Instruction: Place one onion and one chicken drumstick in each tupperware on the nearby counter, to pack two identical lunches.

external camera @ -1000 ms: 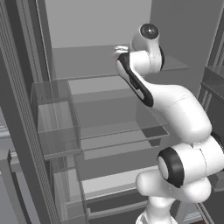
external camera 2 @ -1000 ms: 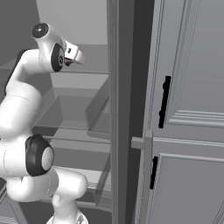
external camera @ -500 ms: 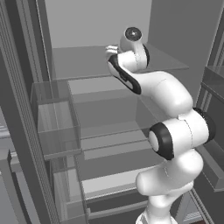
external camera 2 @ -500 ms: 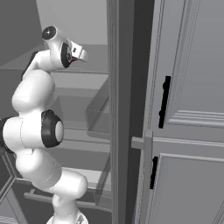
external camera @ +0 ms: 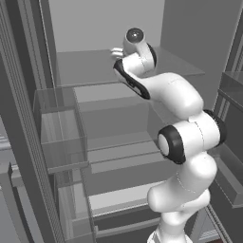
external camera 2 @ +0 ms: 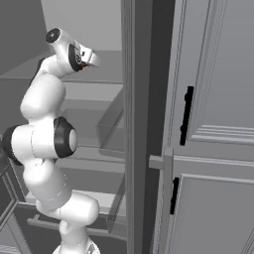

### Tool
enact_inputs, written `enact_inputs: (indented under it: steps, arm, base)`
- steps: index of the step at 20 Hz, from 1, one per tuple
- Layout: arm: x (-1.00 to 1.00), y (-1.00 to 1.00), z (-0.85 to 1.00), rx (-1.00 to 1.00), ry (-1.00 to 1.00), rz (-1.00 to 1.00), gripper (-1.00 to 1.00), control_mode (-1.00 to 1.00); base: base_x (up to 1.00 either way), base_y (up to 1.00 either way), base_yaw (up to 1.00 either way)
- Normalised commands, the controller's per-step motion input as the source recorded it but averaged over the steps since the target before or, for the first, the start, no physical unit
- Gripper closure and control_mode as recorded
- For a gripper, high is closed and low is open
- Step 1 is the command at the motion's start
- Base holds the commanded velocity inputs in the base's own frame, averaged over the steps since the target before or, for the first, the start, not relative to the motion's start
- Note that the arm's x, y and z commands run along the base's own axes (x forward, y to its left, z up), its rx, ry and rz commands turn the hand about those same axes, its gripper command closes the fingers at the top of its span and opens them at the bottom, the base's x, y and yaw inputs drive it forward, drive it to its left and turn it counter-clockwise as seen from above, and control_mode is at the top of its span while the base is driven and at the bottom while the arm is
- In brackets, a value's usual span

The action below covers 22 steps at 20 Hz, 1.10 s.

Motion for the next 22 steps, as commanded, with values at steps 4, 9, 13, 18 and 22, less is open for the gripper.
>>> enact_inputs:
  steps: [4, 9, 13, 18, 22]
  arm:
    - [-0.45, 0.0, -0.14, -0.01, -0.4, -0.03, 1.0, -1.0]
    - [-1.0, -0.01, 0.31, 0.07, -0.06, -0.05, 1.0, -1.0]
    - [-1.0, 0.0, 0.81, 0.16, 0.31, -0.1, 1.0, -1.0]
    - [-1.0, 0.0, 0.27, 0.09, 0.32, -0.06, 1.0, -1.0]
    - [-1.0, -0.1, -1.0, -0.09, -0.08, 0.0, 1.0, -1.0]
  base:
    - [0.0, 0.0, 0.0]
    - [0.0, 0.0, 0.0]
    - [0.0, 0.0, 0.0]
    - [0.0, 0.0, 0.0]
    - [0.0, 0.0, 0.0]
